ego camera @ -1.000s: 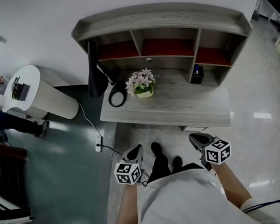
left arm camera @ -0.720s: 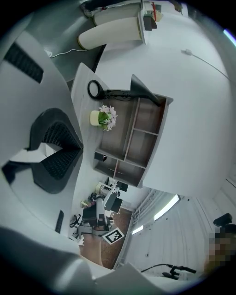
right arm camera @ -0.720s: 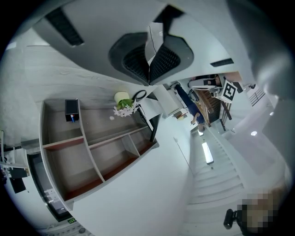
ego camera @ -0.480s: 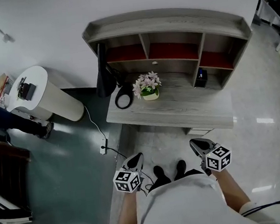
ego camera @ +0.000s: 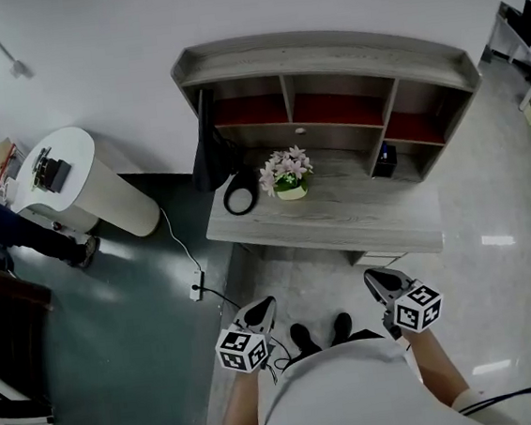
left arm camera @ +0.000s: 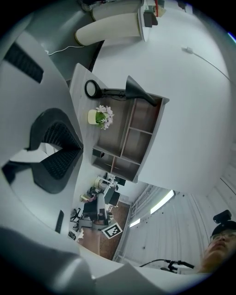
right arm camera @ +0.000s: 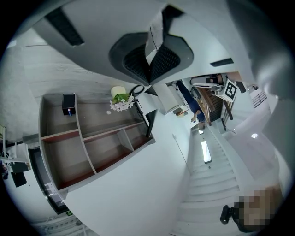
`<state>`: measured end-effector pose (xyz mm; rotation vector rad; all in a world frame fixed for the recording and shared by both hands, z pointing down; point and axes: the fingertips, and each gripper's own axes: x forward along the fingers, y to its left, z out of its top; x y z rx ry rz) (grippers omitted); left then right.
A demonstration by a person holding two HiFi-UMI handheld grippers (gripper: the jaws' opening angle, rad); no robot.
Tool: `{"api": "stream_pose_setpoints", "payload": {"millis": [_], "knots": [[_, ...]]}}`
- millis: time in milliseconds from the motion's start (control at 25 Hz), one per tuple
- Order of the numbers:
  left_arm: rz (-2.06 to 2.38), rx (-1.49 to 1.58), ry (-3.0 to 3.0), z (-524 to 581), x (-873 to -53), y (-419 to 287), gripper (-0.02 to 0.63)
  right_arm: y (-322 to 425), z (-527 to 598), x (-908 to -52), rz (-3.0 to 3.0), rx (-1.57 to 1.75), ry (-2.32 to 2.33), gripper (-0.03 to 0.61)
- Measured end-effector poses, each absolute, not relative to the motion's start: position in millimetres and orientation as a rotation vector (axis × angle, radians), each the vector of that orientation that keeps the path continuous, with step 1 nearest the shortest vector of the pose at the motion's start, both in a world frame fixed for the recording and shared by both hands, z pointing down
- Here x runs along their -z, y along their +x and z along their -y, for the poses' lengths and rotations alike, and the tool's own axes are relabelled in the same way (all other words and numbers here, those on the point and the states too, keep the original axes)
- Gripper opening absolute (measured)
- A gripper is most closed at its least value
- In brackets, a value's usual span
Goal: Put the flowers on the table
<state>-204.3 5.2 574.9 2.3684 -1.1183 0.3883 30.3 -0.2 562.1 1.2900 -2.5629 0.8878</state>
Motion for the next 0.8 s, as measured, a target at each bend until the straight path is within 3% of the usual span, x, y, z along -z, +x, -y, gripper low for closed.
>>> {"api": "stream_pose_setpoints", "payload": {"millis": [800], "knots": [[1.095, -0.352, 2.371, 16.8, -569.9, -203.6, 0.011, 20.5, 9.9, -553.5, 2.561, -0.880, 1.338, 0.018]]}}
